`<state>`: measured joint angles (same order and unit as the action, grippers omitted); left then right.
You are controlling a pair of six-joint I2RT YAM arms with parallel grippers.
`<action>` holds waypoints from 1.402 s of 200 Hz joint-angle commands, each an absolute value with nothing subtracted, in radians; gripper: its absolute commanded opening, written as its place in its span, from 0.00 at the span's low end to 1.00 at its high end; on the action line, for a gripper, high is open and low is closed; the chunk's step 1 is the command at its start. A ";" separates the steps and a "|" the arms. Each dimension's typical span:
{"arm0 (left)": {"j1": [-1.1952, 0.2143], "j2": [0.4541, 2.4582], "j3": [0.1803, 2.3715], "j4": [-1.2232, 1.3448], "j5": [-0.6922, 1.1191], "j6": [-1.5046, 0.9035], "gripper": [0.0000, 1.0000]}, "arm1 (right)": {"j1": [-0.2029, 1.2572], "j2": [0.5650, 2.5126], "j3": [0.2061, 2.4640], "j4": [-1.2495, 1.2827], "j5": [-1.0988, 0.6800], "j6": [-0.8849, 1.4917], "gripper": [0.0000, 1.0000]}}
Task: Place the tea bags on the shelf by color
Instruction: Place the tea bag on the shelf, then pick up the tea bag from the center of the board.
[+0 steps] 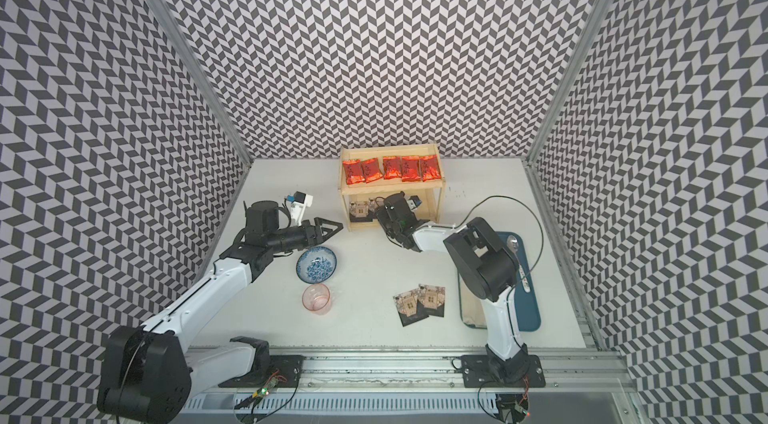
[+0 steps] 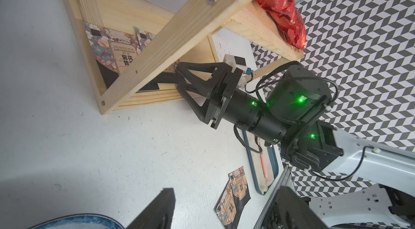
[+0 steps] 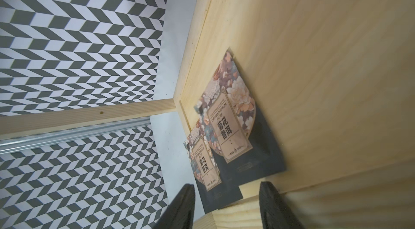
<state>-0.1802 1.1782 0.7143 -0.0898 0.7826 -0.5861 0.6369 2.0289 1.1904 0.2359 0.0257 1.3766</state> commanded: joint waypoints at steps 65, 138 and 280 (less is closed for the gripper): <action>-0.163 1.166 0.704 -0.068 0.789 -0.580 0.77 | 0.697 1.914 1.156 0.085 0.065 1.195 0.50; -0.261 1.108 0.682 -0.113 0.665 -0.572 0.78 | 0.872 1.550 0.786 -0.003 0.101 0.798 0.45; -0.642 1.312 0.718 -0.168 0.546 -0.531 0.80 | 1.069 1.051 0.270 0.016 0.122 0.701 0.33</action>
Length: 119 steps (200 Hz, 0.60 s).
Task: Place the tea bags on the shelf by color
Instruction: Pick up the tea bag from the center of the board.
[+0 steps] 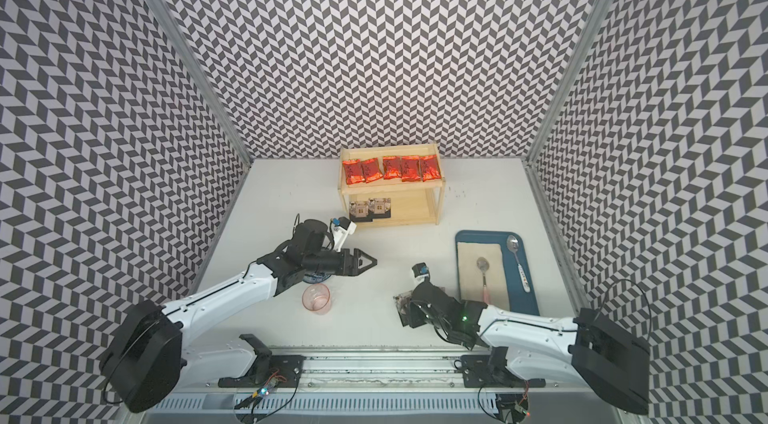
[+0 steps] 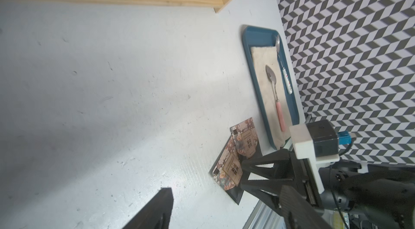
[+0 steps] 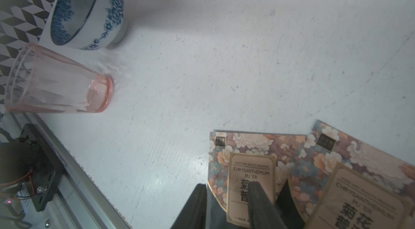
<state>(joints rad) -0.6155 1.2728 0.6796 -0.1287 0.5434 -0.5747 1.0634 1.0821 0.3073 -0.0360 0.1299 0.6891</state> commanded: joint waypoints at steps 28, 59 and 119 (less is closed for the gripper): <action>-0.675 1.375 0.738 -0.183 0.570 -0.524 0.80 | 1.070 1.036 0.234 0.079 0.102 0.708 0.30; -0.700 1.441 0.750 -0.188 0.599 -0.518 0.80 | 1.070 1.063 0.180 0.170 0.101 0.710 0.27; -0.698 1.576 0.768 -0.129 0.652 -0.558 0.75 | 1.029 1.232 0.213 0.342 0.084 0.676 0.24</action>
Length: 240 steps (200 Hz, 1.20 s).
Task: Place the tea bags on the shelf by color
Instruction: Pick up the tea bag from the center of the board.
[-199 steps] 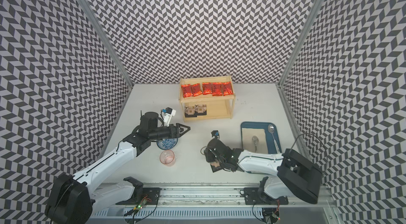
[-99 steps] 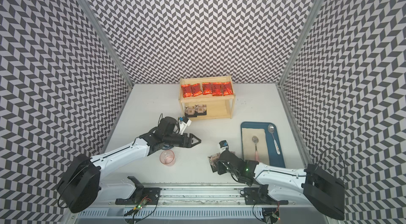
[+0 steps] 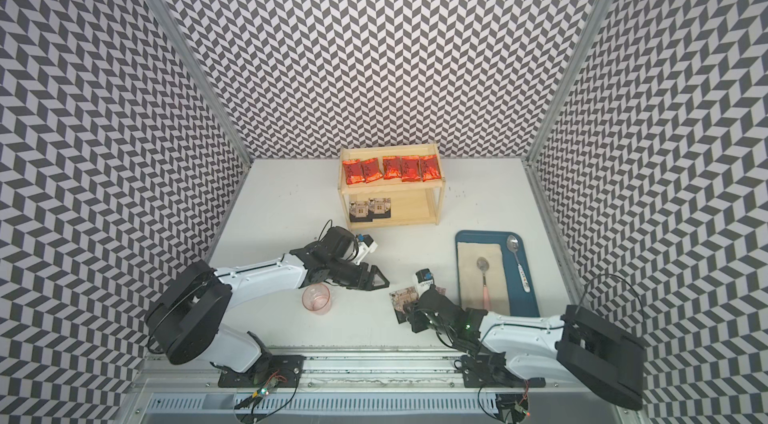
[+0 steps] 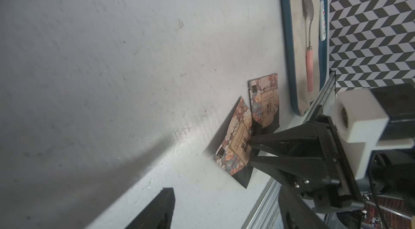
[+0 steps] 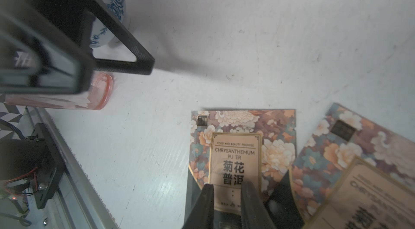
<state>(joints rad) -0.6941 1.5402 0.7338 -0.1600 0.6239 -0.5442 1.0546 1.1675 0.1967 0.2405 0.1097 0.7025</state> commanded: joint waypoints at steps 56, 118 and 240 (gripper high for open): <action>-0.699 1.665 0.756 -0.097 0.622 -0.580 0.67 | 0.954 1.258 0.185 0.426 0.000 0.647 0.22; -0.735 1.746 0.797 -0.071 0.600 -0.594 0.45 | 0.918 1.231 0.159 0.444 -0.031 0.640 0.20; -0.740 1.694 0.833 -0.102 0.591 -0.575 0.00 | 0.884 1.089 0.214 0.318 0.116 0.687 0.36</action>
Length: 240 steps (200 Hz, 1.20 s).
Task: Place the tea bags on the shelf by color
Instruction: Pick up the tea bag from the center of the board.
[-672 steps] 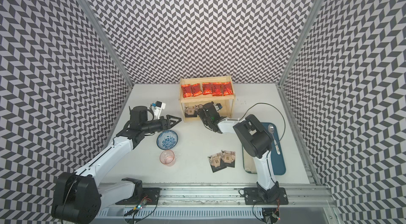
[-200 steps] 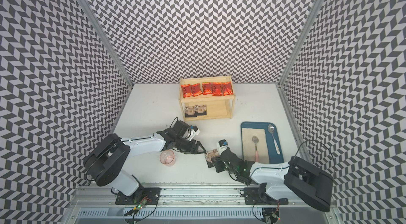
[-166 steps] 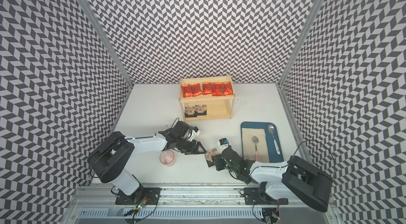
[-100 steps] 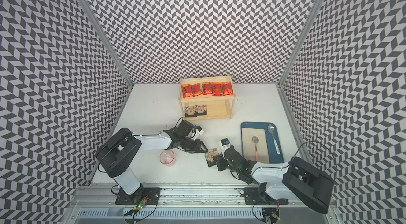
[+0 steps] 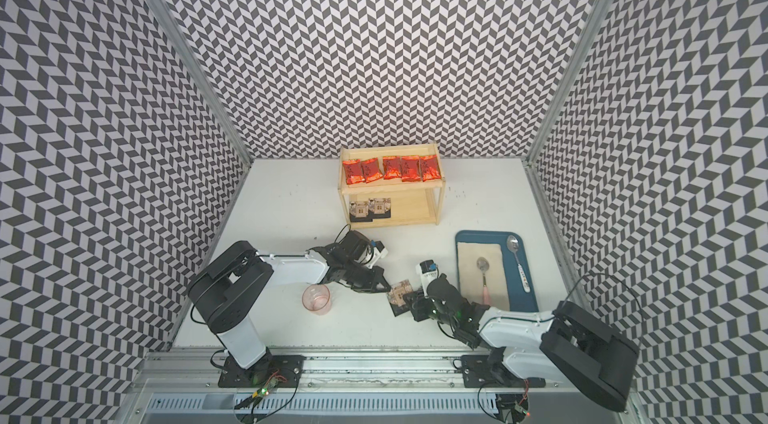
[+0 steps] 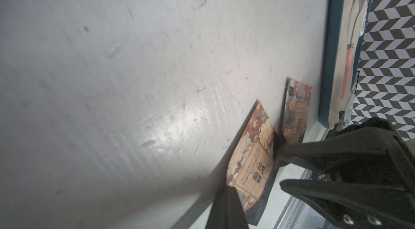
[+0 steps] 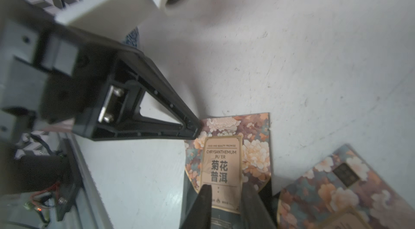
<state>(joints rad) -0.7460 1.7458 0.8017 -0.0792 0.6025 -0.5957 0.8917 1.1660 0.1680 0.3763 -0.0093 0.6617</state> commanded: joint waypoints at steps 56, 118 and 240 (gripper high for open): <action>-0.692 1.613 0.850 -0.096 0.613 -0.566 0.00 | 0.864 1.063 0.373 0.187 0.330 0.677 0.30; -0.658 1.577 0.852 -0.076 0.639 -0.569 0.00 | 0.818 1.119 0.493 0.100 0.153 0.558 0.54; -0.572 1.472 0.796 0.033 0.711 -0.629 0.00 | 0.680 0.970 0.306 0.445 -0.288 0.822 0.56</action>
<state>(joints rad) -0.5896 1.5173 0.8234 -0.0494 0.6590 -0.5972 0.6830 1.0580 0.4103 0.2012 -0.1234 0.5949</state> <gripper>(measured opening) 0.041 0.589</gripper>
